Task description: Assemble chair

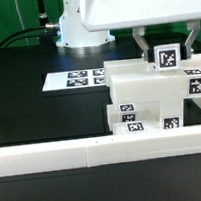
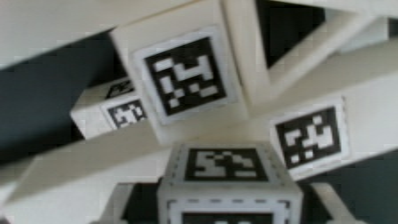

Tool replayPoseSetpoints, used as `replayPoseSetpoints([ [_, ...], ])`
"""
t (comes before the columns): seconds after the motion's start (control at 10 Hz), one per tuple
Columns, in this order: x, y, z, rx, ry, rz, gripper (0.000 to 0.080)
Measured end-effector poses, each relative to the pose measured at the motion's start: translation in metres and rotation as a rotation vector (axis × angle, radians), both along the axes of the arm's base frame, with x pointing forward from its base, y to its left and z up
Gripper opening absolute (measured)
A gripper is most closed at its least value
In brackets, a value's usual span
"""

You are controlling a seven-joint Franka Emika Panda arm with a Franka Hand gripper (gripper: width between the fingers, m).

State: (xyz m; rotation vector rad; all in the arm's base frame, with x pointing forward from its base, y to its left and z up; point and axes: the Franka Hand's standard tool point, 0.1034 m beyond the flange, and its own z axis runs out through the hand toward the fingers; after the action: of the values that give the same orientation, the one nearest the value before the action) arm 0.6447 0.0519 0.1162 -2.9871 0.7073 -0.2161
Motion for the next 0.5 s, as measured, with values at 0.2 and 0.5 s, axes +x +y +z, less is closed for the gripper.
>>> replayPoseSetpoints([
  [0.2,-0.0009,0.0029,-0.005,0.026,-0.01,-0.196,0.0279],
  [0.5,-0.0017,0.0061,-0.0064,0.085,0.002,-0.439,0.0273],
])
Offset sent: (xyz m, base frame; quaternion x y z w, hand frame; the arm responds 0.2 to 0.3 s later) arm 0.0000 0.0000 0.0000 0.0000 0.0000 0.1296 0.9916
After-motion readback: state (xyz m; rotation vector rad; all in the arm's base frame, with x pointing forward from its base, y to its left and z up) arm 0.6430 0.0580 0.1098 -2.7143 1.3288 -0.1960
